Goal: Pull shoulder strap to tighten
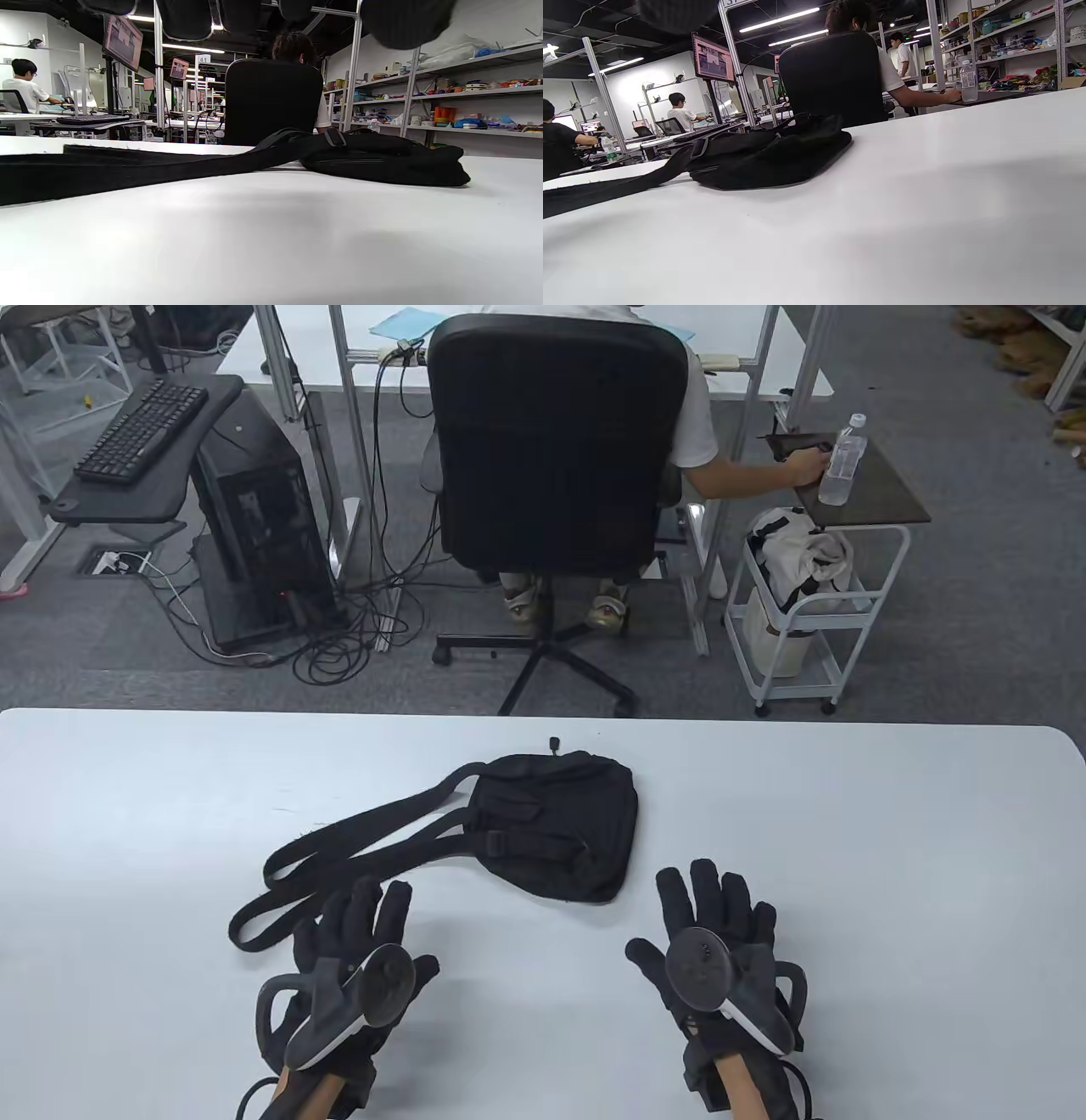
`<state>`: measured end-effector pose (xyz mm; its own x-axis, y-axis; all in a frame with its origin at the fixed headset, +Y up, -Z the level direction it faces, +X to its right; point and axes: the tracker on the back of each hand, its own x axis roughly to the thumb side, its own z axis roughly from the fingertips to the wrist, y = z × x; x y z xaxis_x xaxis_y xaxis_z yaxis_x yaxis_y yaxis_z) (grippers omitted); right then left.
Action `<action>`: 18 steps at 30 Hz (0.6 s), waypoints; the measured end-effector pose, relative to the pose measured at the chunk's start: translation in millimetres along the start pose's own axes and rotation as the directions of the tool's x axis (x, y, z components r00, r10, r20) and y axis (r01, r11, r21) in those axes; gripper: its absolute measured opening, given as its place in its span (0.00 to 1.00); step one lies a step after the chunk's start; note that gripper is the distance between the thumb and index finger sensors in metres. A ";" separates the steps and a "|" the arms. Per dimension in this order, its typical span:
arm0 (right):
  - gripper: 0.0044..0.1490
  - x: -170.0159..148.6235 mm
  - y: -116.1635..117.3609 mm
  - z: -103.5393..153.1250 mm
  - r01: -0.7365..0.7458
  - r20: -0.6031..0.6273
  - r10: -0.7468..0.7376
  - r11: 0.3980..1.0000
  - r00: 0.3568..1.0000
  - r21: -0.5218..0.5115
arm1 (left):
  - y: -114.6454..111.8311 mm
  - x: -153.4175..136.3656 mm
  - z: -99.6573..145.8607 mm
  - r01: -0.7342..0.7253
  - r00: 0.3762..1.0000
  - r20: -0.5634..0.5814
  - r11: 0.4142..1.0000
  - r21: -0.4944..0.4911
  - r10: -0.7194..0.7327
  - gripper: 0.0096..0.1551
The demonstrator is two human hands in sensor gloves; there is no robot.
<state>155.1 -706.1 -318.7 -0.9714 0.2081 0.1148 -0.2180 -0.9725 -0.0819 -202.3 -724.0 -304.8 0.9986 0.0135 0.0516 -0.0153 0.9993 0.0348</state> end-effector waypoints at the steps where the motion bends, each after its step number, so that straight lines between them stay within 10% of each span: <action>1: 0.53 0.0 0.2 0.1 0.003 0.003 -0.003 1.000 1.000 0.001 | -0.2 -1.2 -0.1 -0.004 1.000 -0.002 1.000 0.001 0.004 0.52; 18: 0.52 5.3 6.2 1.7 -0.019 0.033 0.019 1.000 0.999 0.012 | -1.5 -9.7 -1.7 -0.037 0.999 0.010 0.999 -0.027 0.037 0.51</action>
<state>148.8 -711.2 -317.0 -0.9716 0.1861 0.1462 -0.1981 -0.9776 -0.0717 -212.0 -725.5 -307.0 0.9968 0.0500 0.0626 -0.0505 0.9987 0.0063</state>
